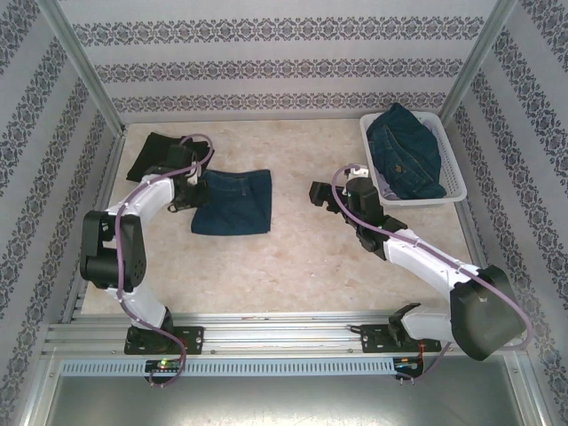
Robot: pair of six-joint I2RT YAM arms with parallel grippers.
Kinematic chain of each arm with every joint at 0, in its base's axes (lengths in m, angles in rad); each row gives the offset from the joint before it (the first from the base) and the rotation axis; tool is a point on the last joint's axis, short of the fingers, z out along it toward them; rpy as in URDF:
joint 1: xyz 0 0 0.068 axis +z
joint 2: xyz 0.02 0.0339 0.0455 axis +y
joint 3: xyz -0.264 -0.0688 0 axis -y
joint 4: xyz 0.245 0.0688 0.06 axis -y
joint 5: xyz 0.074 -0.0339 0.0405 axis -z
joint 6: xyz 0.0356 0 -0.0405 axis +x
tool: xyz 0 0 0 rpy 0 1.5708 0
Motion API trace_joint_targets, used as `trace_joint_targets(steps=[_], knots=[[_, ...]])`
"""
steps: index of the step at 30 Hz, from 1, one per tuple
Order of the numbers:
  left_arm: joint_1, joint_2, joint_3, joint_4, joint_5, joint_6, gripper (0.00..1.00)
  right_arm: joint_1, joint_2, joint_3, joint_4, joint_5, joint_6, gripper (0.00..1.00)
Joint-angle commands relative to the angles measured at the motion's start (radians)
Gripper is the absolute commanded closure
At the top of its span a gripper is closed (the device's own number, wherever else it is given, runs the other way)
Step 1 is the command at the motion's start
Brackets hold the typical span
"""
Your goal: Fold and stack the skirts
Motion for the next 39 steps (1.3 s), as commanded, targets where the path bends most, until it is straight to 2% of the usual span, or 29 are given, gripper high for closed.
trace_joint_targets(steps=[1, 5, 7, 12, 17, 24, 30, 39], knots=[[-0.045, 0.048, 0.148, -0.165, -0.171, 0.094, 1.0, -0.013, 0.031, 0.034, 0.028, -0.002, -0.003, 0.02], [-0.053, 0.149, 0.389, -0.3, -0.329, 0.222, 1.0, -0.018, 0.065, 0.06, 0.024, -0.003, -0.004, 0.02], [-0.043, 0.199, 0.498, -0.364, -0.358, 0.301, 1.0, -0.019, 0.076, 0.068, 0.024, -0.005, -0.003, 0.02], [0.005, 0.257, 0.716, -0.455, -0.187, 0.493, 1.0, -0.023, 0.09, 0.079, 0.008, -0.001, -0.003, 0.02], [0.052, 0.364, 0.965, -0.575, -0.154, 0.607, 1.0, -0.026, 0.09, 0.099, -0.042, 0.004, -0.008, 0.02], [0.1, 0.517, 1.278, -0.73, -0.023, 0.723, 1.0, -0.026, 0.084, 0.118, -0.104, 0.022, -0.013, 0.02], [0.157, 0.56, 1.392, -0.76, 0.08, 0.784, 1.0, -0.026, 0.083, 0.134, -0.153, 0.025, -0.007, 0.02], [0.261, 0.589, 1.413, -0.729, 0.172, 0.867, 1.0, -0.016, 0.08, 0.164, -0.222, 0.034, 0.005, 0.02]])
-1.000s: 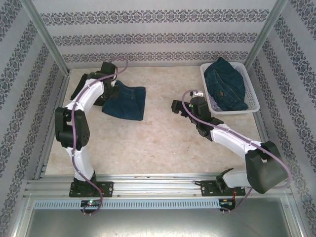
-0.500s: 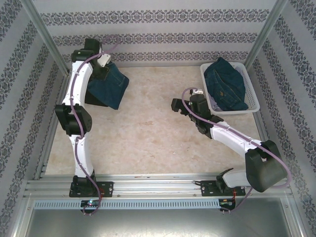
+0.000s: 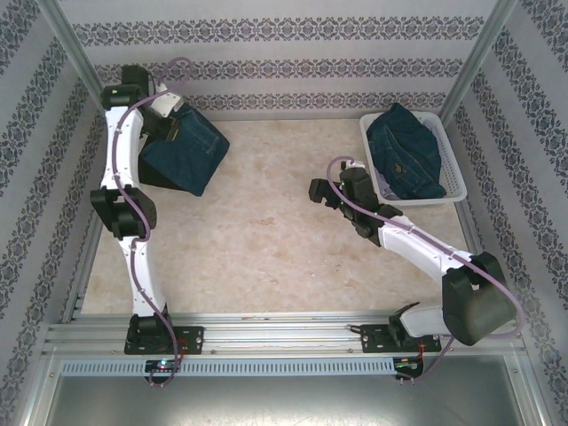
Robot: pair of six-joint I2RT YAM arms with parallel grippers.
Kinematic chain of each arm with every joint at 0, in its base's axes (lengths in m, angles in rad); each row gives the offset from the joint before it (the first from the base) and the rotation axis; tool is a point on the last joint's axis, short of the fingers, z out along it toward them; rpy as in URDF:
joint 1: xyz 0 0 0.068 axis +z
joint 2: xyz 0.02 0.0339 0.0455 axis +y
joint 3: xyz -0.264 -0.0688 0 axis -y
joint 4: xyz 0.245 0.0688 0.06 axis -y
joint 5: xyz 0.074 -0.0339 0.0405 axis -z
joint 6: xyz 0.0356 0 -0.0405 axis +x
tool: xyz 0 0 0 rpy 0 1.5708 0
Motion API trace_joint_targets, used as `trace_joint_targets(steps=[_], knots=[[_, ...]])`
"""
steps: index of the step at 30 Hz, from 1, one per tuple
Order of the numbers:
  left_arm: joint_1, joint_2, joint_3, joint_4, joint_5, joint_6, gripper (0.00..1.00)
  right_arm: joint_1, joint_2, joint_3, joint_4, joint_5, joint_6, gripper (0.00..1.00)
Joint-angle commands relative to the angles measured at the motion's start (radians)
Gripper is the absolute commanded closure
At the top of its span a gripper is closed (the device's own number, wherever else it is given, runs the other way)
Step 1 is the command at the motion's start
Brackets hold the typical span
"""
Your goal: Fold and stack the skirts
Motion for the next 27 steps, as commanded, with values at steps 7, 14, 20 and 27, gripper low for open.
trace_joint_targets(steps=[7, 14, 20, 27], knots=[[0.108, 0.079, 0.076, 0.103, 0.098, 0.045, 1.0, 0.024, 0.0, 0.09, -0.117, 0.059, -0.009, 0.02], [0.164, 0.159, 0.078, 0.185, 0.079, 0.044, 1.0, 0.054, 0.03, 0.15, -0.185, 0.085, -0.023, 0.02], [0.202, 0.227, 0.068, 0.314, -0.027, 0.066, 0.98, 0.076, 0.056, 0.188, -0.245, 0.095, -0.031, 0.02], [0.206, 0.228, 0.076, 0.445, -0.172, -0.052, 0.11, 0.089, 0.047, 0.184, -0.254, 0.13, -0.014, 0.02]])
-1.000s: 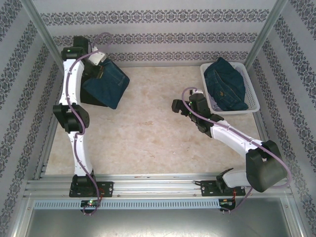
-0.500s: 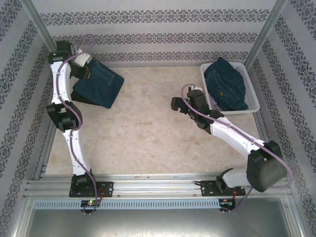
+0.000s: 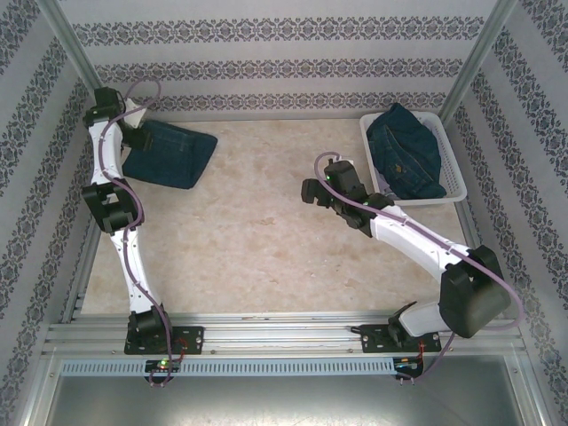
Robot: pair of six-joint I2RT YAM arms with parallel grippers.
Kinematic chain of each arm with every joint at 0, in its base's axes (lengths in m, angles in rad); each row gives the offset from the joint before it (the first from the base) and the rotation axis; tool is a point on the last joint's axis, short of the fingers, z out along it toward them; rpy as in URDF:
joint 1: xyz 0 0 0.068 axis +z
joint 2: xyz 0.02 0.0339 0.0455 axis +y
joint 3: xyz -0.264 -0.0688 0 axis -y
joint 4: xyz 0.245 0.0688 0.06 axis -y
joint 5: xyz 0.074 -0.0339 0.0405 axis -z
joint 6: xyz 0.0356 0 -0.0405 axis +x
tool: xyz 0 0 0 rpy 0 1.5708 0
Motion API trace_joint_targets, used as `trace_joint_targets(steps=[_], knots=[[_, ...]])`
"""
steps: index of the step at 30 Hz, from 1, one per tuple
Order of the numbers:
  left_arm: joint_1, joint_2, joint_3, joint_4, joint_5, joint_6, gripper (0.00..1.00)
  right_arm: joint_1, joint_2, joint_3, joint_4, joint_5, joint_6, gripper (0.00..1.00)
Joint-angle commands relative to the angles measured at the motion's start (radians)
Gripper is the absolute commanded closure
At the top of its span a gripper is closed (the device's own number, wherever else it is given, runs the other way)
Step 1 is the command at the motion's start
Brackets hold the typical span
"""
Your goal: Fold and stack the skirts
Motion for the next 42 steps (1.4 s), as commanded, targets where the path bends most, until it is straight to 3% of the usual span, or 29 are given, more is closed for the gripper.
trace_joint_targets(steps=[1, 2, 7, 11, 16, 22, 25, 27, 32, 35, 37, 40, 42], knots=[[0.004, -0.06, 0.031, 0.128, -0.098, -0.093, 0.05, 0.008, -0.011, 0.02, -0.023, 0.056, 0.001, 0.02], [-0.002, -0.083, 0.024, 0.146, -0.127, -0.123, 0.0, 0.008, -0.017, 0.017, -0.024, 0.063, -0.001, 0.02], [-0.05, -0.201, 0.018, 0.145, -0.125, -0.323, 0.0, -0.019, -0.061, 0.002, -0.014, 0.126, -0.043, 0.02], [-0.103, -0.294, -0.043, 0.118, -0.055, -0.557, 0.0, -0.141, -0.086, 0.019, -0.044, 0.127, -0.103, 0.02], [-0.263, -0.526, -0.47, 0.303, -0.03, -0.752, 0.0, -0.391, -0.023, 0.128, -0.183, 0.04, -0.197, 0.02], [-0.473, -0.832, -1.039, 0.706, 0.067, -0.955, 0.0, -0.582, 0.204, 0.381, -0.387, -0.001, -0.342, 0.02], [-0.51, -0.926, -1.258, 0.853, 0.156, -1.095, 0.0, -0.639, 0.353, 0.518, -0.45, -0.033, -0.388, 0.02], [-0.509, -0.983, -1.368, 0.887, 0.176, -1.15, 0.0, -0.671, 0.454, 0.628, -0.515, -0.06, -0.405, 0.03], [-0.502, -1.119, -1.511, 0.792, 0.037, -1.136, 0.0, -0.698, 0.707, 0.894, -0.679, -0.233, -0.457, 0.06], [-0.493, -1.181, -1.559, 0.784, 0.005, -1.14, 0.0, -0.687, 0.868, 1.057, -0.794, -0.218, -0.455, 0.09], [-0.486, -1.208, -1.578, 0.781, -0.002, -1.147, 0.0, -0.675, 0.951, 1.147, -0.846, -0.096, -0.429, 0.18], [-0.482, -1.228, -1.591, 0.779, -0.003, -1.145, 0.0, -0.664, 0.981, 1.179, -0.832, 0.047, -0.412, 0.54], [-0.48, -1.236, -1.594, 0.776, -0.005, -1.141, 0.0, -0.665, 0.942, 1.175, -0.813, 0.059, -0.417, 0.79]])
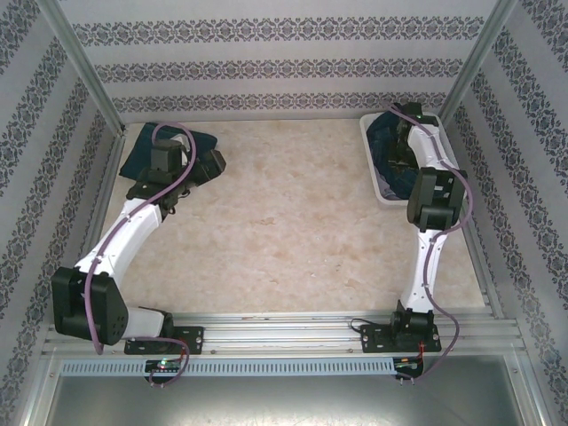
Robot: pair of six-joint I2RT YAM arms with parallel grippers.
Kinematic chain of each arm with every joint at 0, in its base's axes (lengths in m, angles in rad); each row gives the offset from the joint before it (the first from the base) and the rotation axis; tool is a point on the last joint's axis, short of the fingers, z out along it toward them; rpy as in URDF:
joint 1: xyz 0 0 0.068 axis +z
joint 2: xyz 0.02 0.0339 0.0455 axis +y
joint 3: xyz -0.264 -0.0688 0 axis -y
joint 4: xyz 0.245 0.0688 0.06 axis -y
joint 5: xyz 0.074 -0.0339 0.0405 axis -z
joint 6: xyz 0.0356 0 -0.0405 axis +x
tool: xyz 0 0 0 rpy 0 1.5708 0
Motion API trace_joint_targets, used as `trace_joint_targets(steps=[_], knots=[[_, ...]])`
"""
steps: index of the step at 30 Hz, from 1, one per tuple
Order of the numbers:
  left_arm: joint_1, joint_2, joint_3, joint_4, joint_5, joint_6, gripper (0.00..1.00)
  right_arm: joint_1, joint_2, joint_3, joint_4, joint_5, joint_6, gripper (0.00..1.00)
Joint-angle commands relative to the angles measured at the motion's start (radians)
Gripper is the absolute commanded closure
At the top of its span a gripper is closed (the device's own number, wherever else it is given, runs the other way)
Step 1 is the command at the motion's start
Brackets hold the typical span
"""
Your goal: Fold and stack the skirts
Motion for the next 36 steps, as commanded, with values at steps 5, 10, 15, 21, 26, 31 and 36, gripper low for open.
trace_joint_targets(steps=[5, 10, 15, 21, 26, 31, 36], knots=[[0.016, -0.03, -0.016, 0.041, -0.023, 0.006, 0.0, 0.019, -0.31, -0.069, 0.055, 0.058, -0.02, 1.0], [0.021, -0.043, -0.027, 0.101, -0.021, 0.007, 0.0, 0.081, -0.569, -0.083, 0.087, -0.146, -0.01, 1.0], [0.026, -0.024, 0.033, 0.09, 0.017, 0.029, 0.0, 0.241, -0.689, -0.044, 0.115, -0.305, -0.026, 1.0], [0.031, -0.026, 0.093, 0.059, 0.076, 0.072, 0.0, 0.471, -0.669, 0.161, 0.104, -0.427, -0.005, 1.0], [0.044, -0.048, 0.093, 0.057, 0.087, 0.094, 0.0, 0.596, -0.582, 0.361, 0.11, -0.489, 0.083, 1.0], [0.068, -0.058, 0.11, -0.003, 0.029, 0.096, 0.0, 0.63, -0.496, 0.503, 0.115, -0.577, 0.146, 1.0], [0.081, -0.07, 0.113, -0.049, -0.014, 0.11, 0.0, 0.599, -0.54, 0.236, 0.191, -0.512, 0.221, 1.0]])
